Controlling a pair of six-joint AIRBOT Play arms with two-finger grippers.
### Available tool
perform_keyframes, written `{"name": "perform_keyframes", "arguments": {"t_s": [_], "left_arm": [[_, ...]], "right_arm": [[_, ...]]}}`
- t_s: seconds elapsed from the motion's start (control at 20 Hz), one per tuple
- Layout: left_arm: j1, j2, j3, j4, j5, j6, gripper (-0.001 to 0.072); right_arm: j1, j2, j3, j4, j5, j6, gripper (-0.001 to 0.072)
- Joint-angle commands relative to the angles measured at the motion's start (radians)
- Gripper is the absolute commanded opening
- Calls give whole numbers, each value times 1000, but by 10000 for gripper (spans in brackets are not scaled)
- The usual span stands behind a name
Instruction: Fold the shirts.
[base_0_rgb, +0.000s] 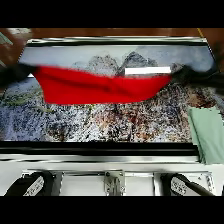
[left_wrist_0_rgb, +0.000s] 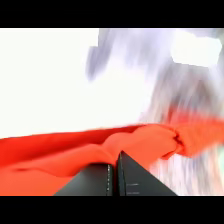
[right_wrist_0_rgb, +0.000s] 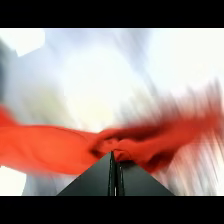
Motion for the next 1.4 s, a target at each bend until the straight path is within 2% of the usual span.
{"name": "perform_keyframes", "arguments": {"t_s": [0.0,0.05,0.1,0.15,0.25,0.3,0.4,0.55,0.65,0.75,0.85,0.95,1.05,1.2,1.35], "left_arm": [[58,33,442,238,53,-158,42],[86,32,488,345,24,-249,42],[107,32,489,396,-35,-305,42],[120,24,481,395,-140,-314,43],[102,12,455,309,-302,-281,43],[85,12,447,272,-328,-248,43],[43,24,449,237,-321,-204,43],[23,81,455,240,-284,-189,43],[24,132,455,304,-292,-170,43],[24,181,455,429,-352,-170,43],[24,221,449,537,-458,-171,43],[24,256,423,569,-560,-171,43],[23,304,355,555,-605,-207,43],[23,395,167,489,-607,-216,44],[23,475,-102,436,-578,-251,44]], "right_arm": [[-48,247,259,-78,-203,191,52],[-48,274,304,-182,-227,265,52],[-48,282,337,-268,-198,338,52],[-48,281,349,-285,-135,369,52],[-47,275,349,-240,18,368,53],[-47,274,349,-224,90,367,53],[-47,277,349,-192,200,367,54],[-47,311,349,-127,301,328,54],[-48,366,349,-175,321,315,54],[-48,422,349,-282,372,318,54],[-48,456,349,-359,497,325,54],[-48,462,349,-378,693,325,54],[-45,477,329,-375,713,350,55],[-45,480,262,-370,713,372,54],[-45,479,75,-382,701,357,55]]}}
